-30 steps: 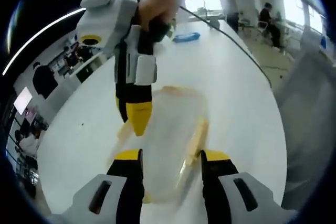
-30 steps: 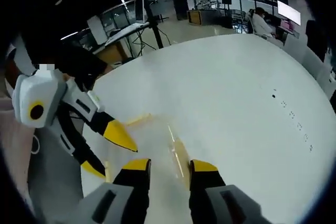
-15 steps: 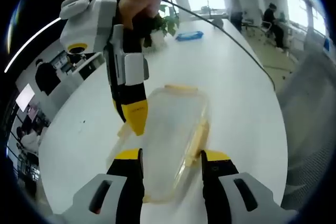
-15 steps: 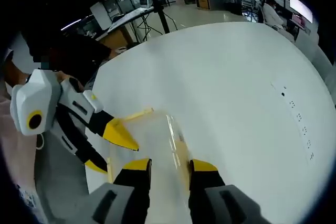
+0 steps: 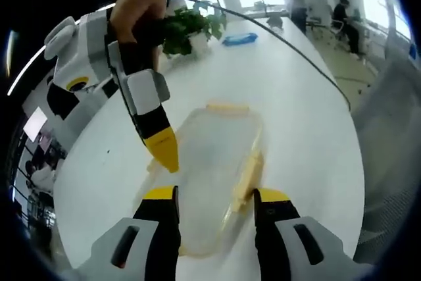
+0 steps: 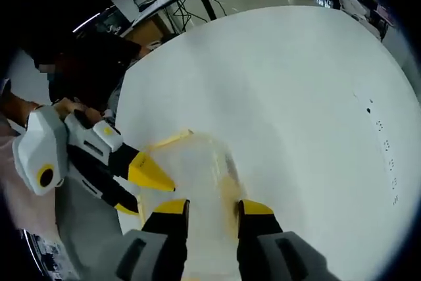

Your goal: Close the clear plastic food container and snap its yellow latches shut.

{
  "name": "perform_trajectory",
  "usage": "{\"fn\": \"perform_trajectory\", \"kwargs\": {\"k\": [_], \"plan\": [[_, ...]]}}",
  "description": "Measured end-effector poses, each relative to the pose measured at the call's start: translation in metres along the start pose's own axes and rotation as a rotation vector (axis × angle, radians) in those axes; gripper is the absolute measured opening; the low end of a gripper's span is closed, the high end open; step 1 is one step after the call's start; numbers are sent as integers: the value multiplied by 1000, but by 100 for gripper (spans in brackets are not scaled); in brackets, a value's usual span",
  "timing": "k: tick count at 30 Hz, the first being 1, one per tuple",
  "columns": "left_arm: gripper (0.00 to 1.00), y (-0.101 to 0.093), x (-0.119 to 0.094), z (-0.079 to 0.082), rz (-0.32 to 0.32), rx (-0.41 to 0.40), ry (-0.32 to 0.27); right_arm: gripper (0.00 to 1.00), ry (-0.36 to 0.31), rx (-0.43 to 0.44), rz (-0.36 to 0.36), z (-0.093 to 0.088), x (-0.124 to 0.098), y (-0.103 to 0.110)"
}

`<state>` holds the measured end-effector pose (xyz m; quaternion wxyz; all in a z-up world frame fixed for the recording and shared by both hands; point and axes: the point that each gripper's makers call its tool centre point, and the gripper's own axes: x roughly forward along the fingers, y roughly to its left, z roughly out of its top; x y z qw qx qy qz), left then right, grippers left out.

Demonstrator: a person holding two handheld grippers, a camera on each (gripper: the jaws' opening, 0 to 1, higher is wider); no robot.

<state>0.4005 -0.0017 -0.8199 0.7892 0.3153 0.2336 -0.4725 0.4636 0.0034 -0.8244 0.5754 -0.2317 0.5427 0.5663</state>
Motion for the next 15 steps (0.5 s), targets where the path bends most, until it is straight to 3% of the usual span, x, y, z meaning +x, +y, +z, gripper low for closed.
{"fn": "perform_trajectory", "kwargs": {"k": [4, 5, 6, 7, 13, 14, 15], "plan": [[41, -1, 1, 1, 4, 4, 16, 30, 12, 32, 51, 0, 4, 0], [41, 1, 0, 1, 13, 8, 20, 31, -57, 88, 136, 11, 12, 17], [40, 1, 1, 1, 12, 5, 28, 31, -6, 38, 94, 1, 10, 7], [40, 1, 1, 1, 10, 2, 33, 31, 11, 40, 95, -1, 9, 6], [40, 2, 6, 4, 79, -26, 17, 33, 7, 23, 79, 2, 8, 4], [38, 8, 5, 2, 142, -26, 14, 33, 8, 21, 77, 2, 8, 4], [38, 1, 4, 5, 133, -14, 0, 33, 13, 28, 77, 0, 7, 5]]}}
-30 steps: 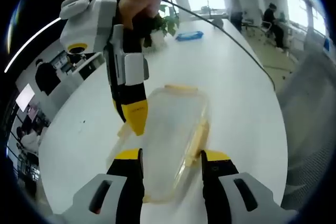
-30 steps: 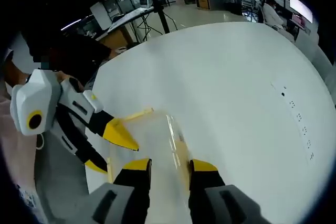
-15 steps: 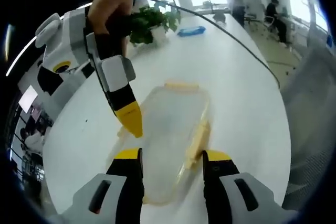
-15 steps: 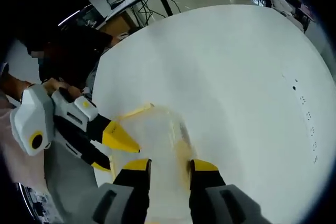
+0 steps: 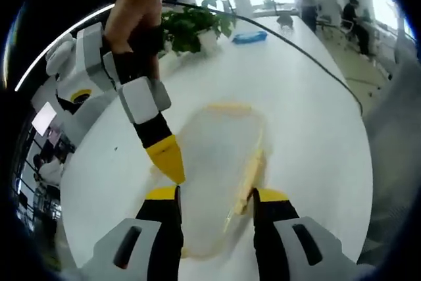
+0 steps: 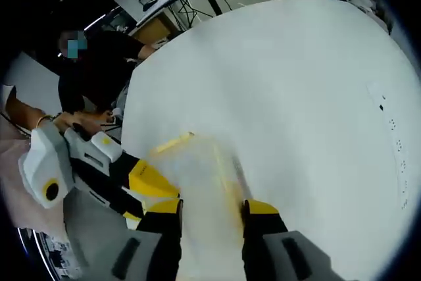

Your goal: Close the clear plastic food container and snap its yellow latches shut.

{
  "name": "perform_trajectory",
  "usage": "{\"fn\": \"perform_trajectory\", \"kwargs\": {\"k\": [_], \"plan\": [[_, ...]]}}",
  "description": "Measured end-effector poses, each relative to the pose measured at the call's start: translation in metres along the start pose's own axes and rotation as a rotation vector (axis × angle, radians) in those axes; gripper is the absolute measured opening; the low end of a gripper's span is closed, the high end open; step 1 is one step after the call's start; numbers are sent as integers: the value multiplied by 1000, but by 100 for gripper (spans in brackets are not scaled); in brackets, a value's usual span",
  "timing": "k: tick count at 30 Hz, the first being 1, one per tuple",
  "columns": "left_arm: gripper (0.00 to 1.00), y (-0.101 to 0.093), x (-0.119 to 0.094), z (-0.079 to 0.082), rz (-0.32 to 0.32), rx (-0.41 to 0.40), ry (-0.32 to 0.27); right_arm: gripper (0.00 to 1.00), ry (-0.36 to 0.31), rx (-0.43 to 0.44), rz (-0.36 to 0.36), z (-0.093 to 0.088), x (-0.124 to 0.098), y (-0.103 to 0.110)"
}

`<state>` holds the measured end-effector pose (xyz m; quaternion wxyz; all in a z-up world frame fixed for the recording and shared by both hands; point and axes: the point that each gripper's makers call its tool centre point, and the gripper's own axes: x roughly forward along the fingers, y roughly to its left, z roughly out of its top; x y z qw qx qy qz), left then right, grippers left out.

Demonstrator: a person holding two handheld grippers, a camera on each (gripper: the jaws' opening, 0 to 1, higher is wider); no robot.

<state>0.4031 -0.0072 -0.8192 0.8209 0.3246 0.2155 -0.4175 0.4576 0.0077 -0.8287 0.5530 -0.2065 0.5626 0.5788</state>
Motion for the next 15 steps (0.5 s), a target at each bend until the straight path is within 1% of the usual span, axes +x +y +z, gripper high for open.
{"fn": "perform_trajectory", "kwargs": {"k": [1, 3, 5, 10, 15], "plan": [[38, 2, 0, -3, 16, 9, -3, 33, -2, -6, -4, 0, 0, -1], [39, 2, -1, -3, 19, 2, -11, 34, -8, -8, -7, 0, 1, -1], [39, 3, 2, -2, 7, 9, -6, 34, -12, -11, -13, 0, 0, -1], [39, 2, 2, -3, -12, 8, -1, 35, -19, -5, -21, 1, 0, -1], [39, 1, 1, -4, -25, 19, 0, 35, -49, -2, -49, 0, -2, 0]]}}
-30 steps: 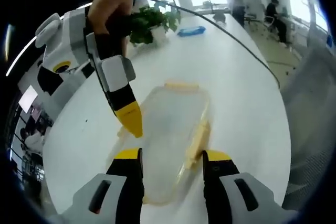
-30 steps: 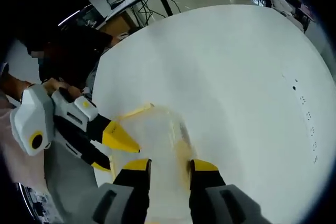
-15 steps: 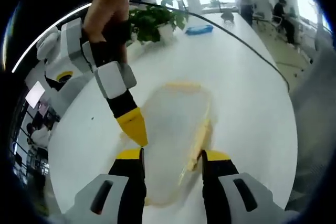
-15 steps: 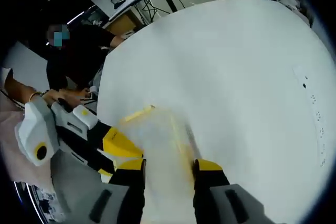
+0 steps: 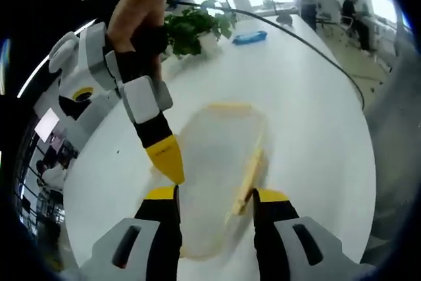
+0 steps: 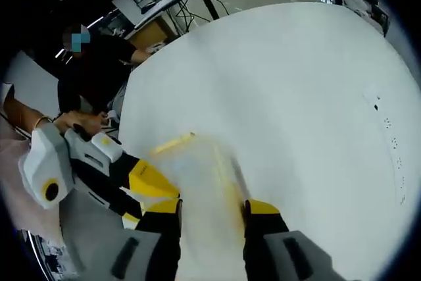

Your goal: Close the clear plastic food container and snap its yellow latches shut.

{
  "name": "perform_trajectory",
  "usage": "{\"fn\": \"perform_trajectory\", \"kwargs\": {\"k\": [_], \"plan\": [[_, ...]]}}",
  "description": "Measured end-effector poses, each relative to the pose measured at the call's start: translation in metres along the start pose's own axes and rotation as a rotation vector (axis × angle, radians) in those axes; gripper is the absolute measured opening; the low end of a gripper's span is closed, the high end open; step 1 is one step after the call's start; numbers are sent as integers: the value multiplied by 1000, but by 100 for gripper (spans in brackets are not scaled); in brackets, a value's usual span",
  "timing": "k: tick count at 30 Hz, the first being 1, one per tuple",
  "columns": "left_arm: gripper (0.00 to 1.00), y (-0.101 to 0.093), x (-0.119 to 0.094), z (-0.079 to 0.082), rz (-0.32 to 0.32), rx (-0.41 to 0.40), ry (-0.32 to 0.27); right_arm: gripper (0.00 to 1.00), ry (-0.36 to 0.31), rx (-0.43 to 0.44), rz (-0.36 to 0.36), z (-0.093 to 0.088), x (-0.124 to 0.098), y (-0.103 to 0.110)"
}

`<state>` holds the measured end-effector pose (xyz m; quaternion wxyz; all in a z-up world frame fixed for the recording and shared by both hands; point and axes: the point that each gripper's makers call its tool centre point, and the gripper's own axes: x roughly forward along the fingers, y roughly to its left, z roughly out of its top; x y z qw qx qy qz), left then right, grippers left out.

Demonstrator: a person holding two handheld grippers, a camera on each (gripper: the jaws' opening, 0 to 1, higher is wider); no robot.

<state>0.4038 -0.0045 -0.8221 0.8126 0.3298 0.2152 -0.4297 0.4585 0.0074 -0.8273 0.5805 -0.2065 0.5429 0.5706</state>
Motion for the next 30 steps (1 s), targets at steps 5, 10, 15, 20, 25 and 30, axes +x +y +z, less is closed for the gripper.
{"fn": "perform_trajectory", "kwargs": {"k": [5, 10, 15, 20, 25, 30], "plan": [[40, -1, 0, 0, -4, 7, 1, 35, -38, -13, -75, 0, -3, 1], [40, 0, 0, 0, -10, 7, 10, 35, -68, -19, -157, 1, -5, 0], [40, 0, 0, 0, -20, 10, 16, 34, -104, -20, -245, 1, -8, 0], [40, -1, 0, 0, -22, 16, 18, 34, -174, -23, -319, 1, -10, 1], [40, 1, -2, 2, -51, -18, -1, 35, -223, -13, -376, 0, -13, 3], [40, 0, -4, 2, -80, 8, 3, 34, -234, 2, -412, 1, -14, 4]]}}
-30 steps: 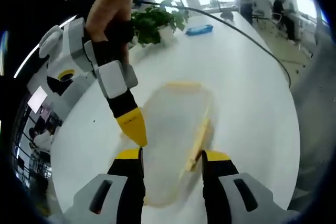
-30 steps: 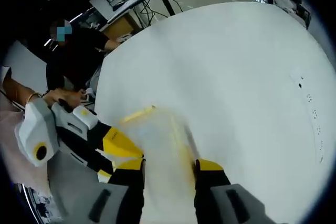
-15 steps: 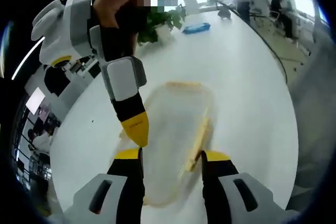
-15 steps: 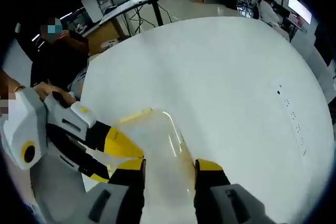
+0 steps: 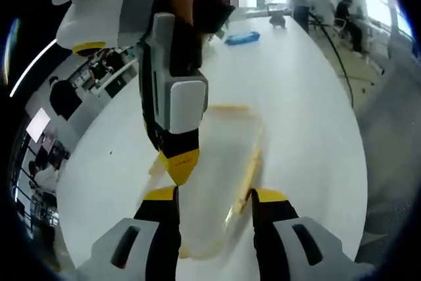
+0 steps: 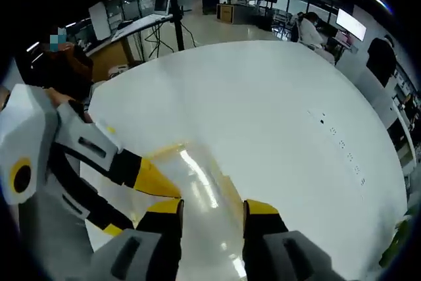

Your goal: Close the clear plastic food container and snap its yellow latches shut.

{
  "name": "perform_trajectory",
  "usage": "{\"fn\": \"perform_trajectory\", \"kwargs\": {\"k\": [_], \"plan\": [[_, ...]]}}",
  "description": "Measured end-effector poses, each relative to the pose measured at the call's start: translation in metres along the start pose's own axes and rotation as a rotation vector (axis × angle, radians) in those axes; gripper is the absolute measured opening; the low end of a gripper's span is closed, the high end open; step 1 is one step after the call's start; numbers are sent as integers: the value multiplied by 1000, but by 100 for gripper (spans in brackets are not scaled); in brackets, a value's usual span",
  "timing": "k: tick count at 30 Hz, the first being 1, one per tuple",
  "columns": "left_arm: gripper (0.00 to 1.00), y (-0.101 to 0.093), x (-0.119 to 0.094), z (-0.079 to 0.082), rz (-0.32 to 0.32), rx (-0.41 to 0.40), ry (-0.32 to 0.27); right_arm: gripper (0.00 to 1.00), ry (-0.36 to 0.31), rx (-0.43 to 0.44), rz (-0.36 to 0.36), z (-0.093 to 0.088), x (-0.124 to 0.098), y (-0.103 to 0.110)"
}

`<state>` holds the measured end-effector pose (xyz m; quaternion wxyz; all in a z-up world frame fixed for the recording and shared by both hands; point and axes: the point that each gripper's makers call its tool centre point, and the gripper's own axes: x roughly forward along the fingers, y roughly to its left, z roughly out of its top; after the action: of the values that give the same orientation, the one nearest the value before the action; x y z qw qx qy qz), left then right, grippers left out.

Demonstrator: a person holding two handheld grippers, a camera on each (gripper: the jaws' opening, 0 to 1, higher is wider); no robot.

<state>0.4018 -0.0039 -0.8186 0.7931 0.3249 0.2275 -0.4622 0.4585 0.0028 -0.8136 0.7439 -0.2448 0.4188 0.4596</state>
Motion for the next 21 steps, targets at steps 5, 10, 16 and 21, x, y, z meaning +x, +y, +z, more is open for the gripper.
{"fn": "perform_trajectory", "kwargs": {"k": [5, 10, 16, 21], "plan": [[40, 2, -3, 1, -50, -9, -27, 35, -39, 51, -26, -2, -2, -1], [51, -4, -6, -2, -76, 13, -22, 40, -96, 102, -71, -4, -6, -1], [54, 1, -18, 7, -82, -125, -100, 48, -162, 179, -128, -10, -16, -2], [60, 15, -31, 12, -67, -300, -166, 47, -264, 322, -121, -11, -32, 2]]}}
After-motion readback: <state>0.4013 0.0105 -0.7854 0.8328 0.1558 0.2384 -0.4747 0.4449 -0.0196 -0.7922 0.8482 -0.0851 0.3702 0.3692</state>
